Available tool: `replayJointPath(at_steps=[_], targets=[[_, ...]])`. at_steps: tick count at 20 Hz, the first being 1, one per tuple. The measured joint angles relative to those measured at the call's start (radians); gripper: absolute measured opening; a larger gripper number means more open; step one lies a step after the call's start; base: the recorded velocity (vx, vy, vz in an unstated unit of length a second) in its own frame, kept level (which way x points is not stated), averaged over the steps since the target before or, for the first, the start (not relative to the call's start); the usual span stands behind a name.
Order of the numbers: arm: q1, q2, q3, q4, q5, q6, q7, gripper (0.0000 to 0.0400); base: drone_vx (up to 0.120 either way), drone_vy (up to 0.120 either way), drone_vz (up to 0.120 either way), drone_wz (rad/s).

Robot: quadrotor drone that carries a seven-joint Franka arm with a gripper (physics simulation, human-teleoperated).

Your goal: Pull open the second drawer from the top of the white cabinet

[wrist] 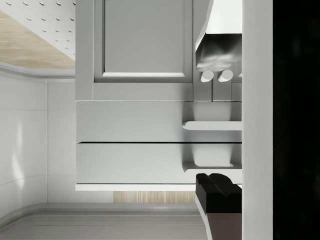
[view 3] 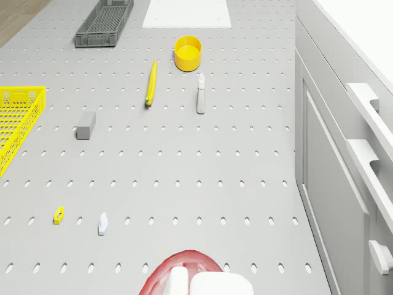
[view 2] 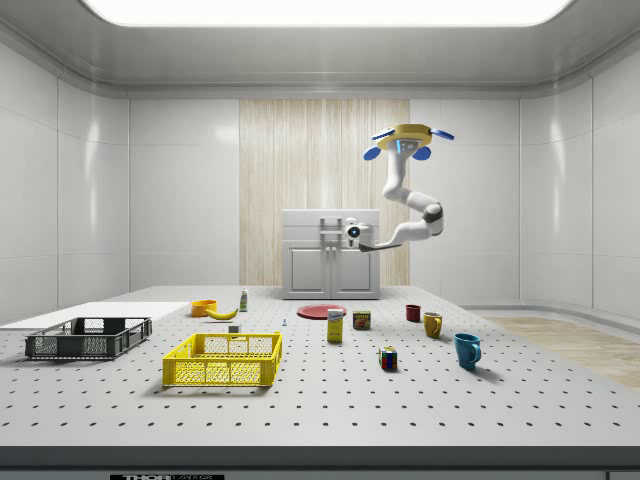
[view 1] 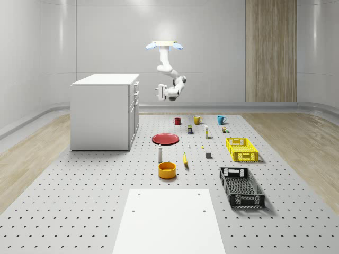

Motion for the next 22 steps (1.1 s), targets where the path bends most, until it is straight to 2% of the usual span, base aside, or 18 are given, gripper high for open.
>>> replayJointPath(at_steps=[5, 12, 16, 22], targets=[[0.021, 0.019, 0.042, -0.009, 0.049, 0.043, -0.015, 0.0300, 0.000, 0.000, 0.000, 0.000], [0.040, 0.049, 0.090, 0.022, 0.094, 0.069, -0.004, 0.0300, 0.000, 0.000, 0.000, 0.000], [0.065, 0.093, 0.087, 0.054, 0.114, 0.076, -0.021, 0.0300, 0.000, 0.000, 0.000, 0.000], [0.112, 0.178, 0.046, 0.122, 0.129, 0.067, -0.057, 0.0300, 0.000, 0.000, 0.000, 0.000]])
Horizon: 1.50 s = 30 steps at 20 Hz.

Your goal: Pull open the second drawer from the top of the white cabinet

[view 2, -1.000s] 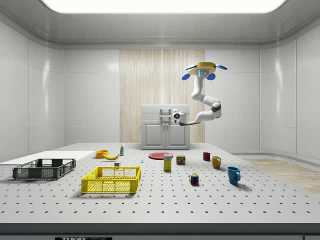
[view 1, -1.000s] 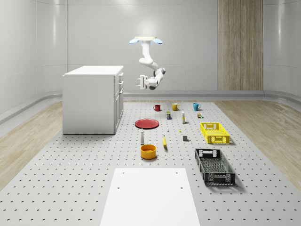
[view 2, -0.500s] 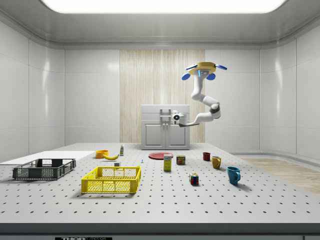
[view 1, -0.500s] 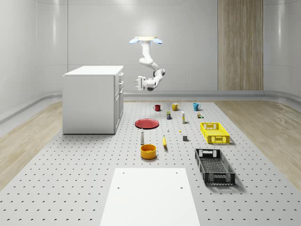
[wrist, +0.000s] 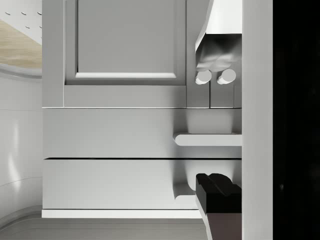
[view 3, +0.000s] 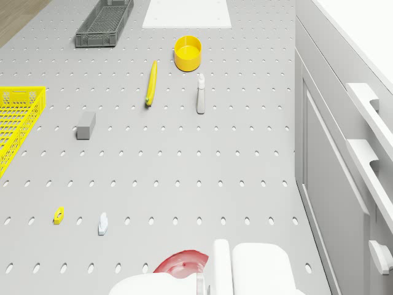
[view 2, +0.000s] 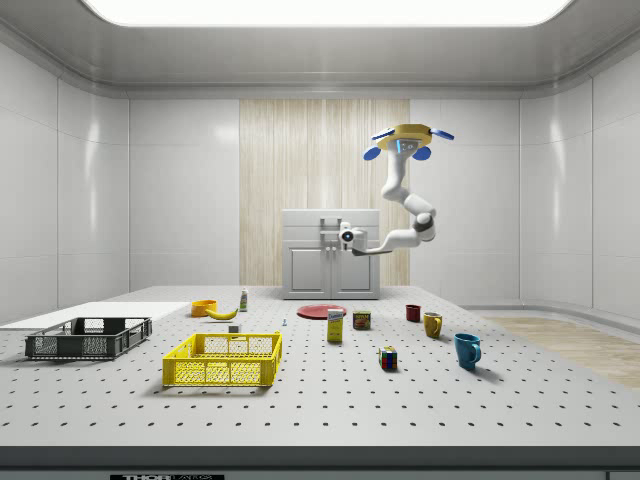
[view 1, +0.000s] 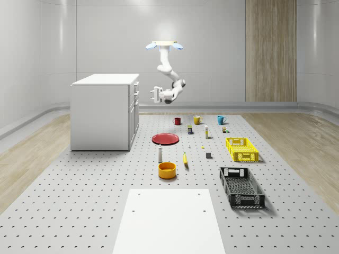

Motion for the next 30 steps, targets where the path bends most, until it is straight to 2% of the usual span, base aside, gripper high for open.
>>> replayJointPath(at_steps=[5, 12, 23, 30], targets=[[0.041, 0.066, -0.018, 0.046, 0.029, 0.006, -0.031, 0.0300, 0.000, 0.000, 0.000, 0.000], [0.082, 0.133, 0.005, 0.062, 0.101, 0.048, -0.079, 0.0300, 0.000, 0.000, 0.000, 0.000], [0.088, 0.195, 0.035, 0.057, 0.183, 0.065, -0.145, 0.0300, 0.000, 0.000, 0.000, 0.000], [0.098, 0.251, 0.082, 0.067, 0.262, 0.091, -0.186, 0.0300, 0.000, 0.000, 0.000, 0.000]])
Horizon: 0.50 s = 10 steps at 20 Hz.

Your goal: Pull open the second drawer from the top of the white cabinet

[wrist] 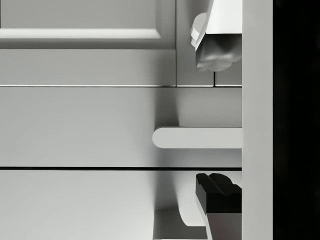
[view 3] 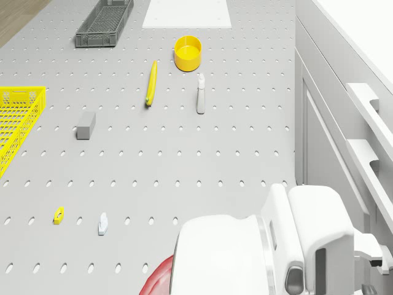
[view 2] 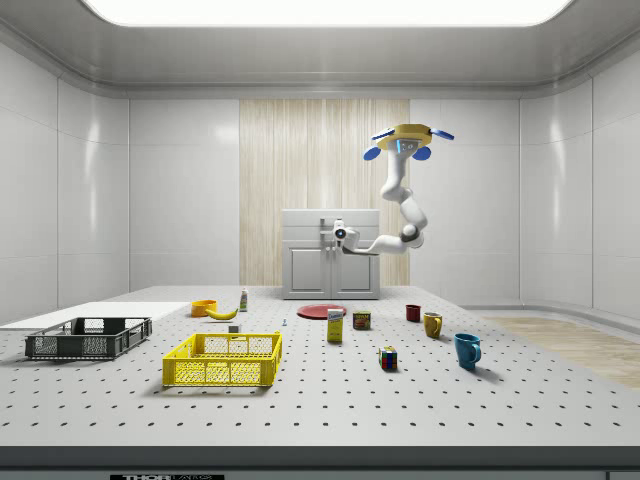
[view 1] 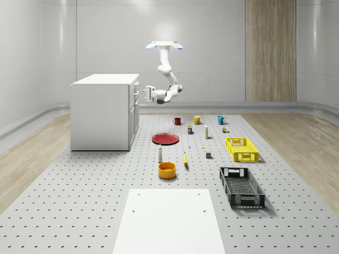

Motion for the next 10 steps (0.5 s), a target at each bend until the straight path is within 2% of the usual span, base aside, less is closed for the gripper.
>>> replayJointPath(at_steps=[10], targets=[[-0.018, 0.071, 0.069, 0.024, 0.092, 0.009, -0.038, 0.0300, 0.000, 0.000, 0.000, 0.000]])
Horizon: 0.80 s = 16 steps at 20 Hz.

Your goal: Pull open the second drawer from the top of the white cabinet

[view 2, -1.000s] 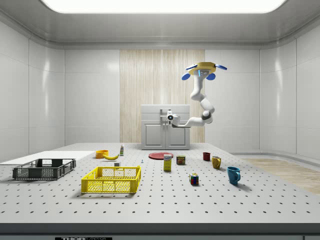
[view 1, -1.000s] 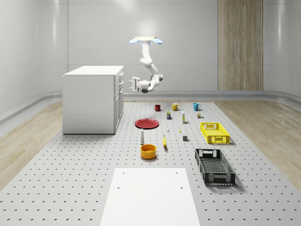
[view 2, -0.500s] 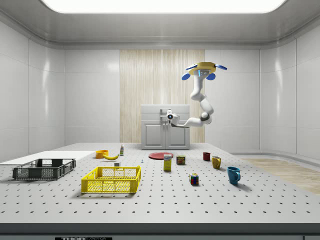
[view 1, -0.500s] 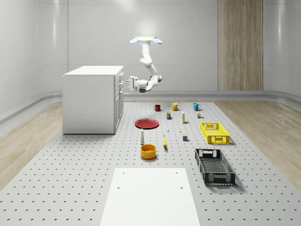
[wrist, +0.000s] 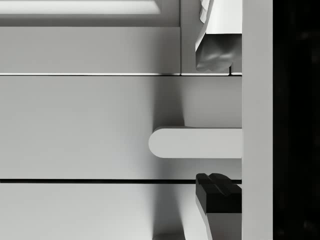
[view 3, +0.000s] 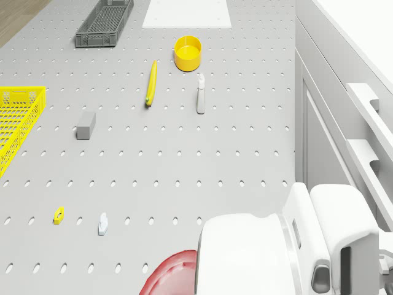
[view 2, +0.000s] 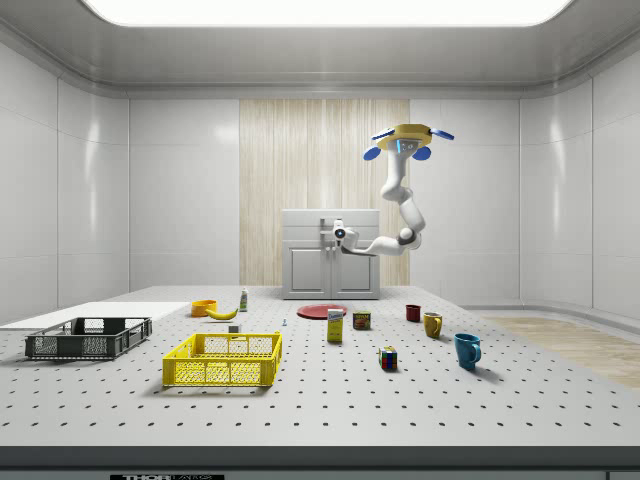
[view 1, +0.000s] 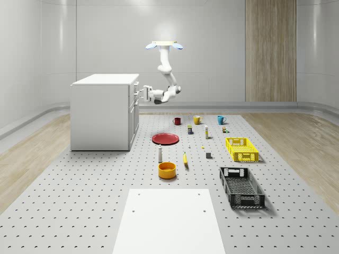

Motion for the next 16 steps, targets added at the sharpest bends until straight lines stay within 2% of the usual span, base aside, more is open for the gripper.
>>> replayJointPath(at_steps=[5, 16], targets=[[-0.017, 0.033, 0.037, 0.014, 0.041, 0.000, -0.014, 0.0300, 0.000, 0.000, 0.000, 0.000], [-0.079, 0.077, 0.101, 0.017, 0.099, -0.025, -0.043, 0.0300, 0.000, 0.000, 0.000, 0.000]])
